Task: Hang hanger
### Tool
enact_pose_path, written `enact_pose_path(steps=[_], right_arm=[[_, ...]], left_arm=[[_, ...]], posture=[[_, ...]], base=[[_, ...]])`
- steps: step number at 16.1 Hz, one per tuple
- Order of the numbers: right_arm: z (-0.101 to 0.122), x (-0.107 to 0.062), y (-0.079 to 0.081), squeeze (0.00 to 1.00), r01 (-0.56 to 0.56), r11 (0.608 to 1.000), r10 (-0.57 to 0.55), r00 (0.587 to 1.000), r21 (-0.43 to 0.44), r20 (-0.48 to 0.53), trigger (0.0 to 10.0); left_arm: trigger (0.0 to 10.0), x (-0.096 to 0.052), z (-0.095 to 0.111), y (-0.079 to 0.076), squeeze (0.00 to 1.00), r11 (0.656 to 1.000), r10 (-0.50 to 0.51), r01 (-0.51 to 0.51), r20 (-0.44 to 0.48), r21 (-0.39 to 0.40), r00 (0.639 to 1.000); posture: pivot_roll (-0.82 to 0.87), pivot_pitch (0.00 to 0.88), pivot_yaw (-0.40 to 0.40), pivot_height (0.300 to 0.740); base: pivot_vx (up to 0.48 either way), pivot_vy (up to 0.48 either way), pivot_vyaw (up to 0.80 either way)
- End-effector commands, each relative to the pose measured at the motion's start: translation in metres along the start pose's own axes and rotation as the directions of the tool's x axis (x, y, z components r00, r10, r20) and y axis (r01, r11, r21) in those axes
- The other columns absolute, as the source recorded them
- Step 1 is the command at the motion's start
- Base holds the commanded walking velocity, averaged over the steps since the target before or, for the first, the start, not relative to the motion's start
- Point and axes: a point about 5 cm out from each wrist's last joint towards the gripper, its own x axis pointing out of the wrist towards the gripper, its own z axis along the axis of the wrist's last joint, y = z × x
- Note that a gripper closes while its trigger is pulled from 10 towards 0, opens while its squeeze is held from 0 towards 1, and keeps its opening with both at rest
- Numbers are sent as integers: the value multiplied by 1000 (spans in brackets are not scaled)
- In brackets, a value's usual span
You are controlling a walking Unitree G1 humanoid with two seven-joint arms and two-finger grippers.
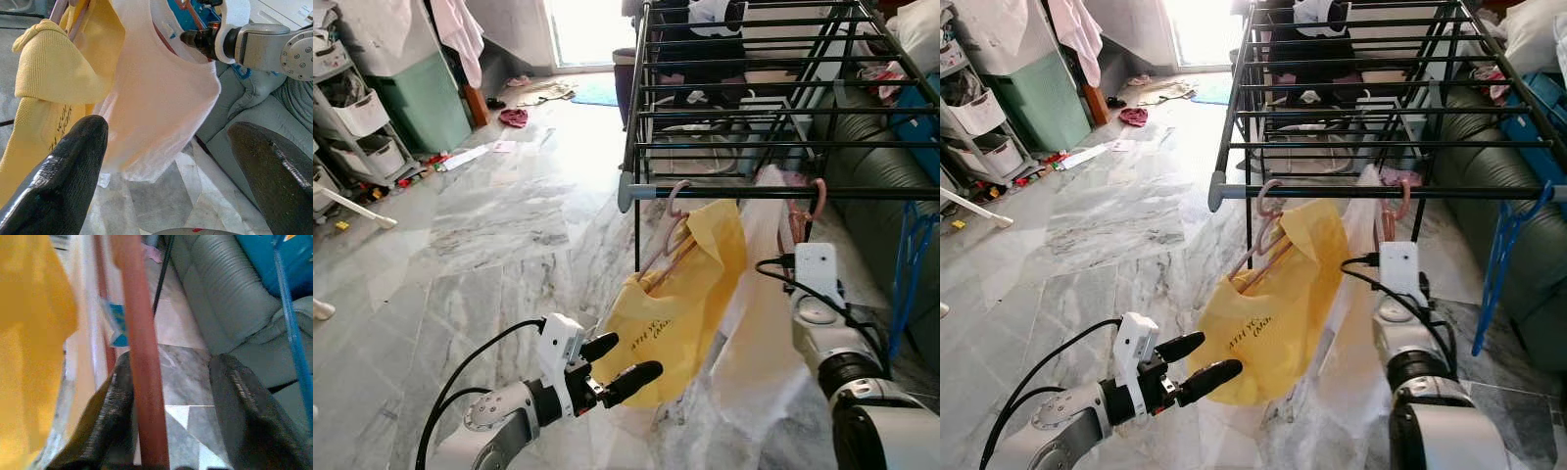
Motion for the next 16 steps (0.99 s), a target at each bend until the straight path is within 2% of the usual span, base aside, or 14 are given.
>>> enact_pose_path(steps=[1,3,6,11,14,16], right_arm=[[-4,0,-1,0,1,1000,-1,1000,-14,-10,0],[-6,1,-5,0,-2,1000,1,1000,-11,-10,0],[-2,1,-2,0,-56,998,56,998,-6,25,0],[0,1,-1,0,-86,996,85,996,5,36,0],[4,1,0,0,-127,991,125,990,43,62,0],[2,2,-3,0,-117,992,115,992,38,55,0]], left_arm=[[10000,-2,0,2,0,1000,22,-22,-4,11,1000],[10000,-2,0,2,0,1000,21,-21,-8,11,1000],[10000,-2,0,3,0,1000,22,-22,-10,11,1000],[10000,-3,-1,2,0,1000,23,-23,-15,10,1000],[10000,-4,-2,3,0,1000,28,-27,-20,14,999],[10000,-4,-2,4,0,999,30,-30,-22,17,999]], posture=[[-62,37,72,740],[-63,38,75,740],[-64,39,77,740],[-59,39,73,740],[-57,39,72,740],[-58,35,73,740]], base=[[0,0,0],[0,0,0],[0,0,0],[0,0,0],[0,0,0],[0,0,0]])
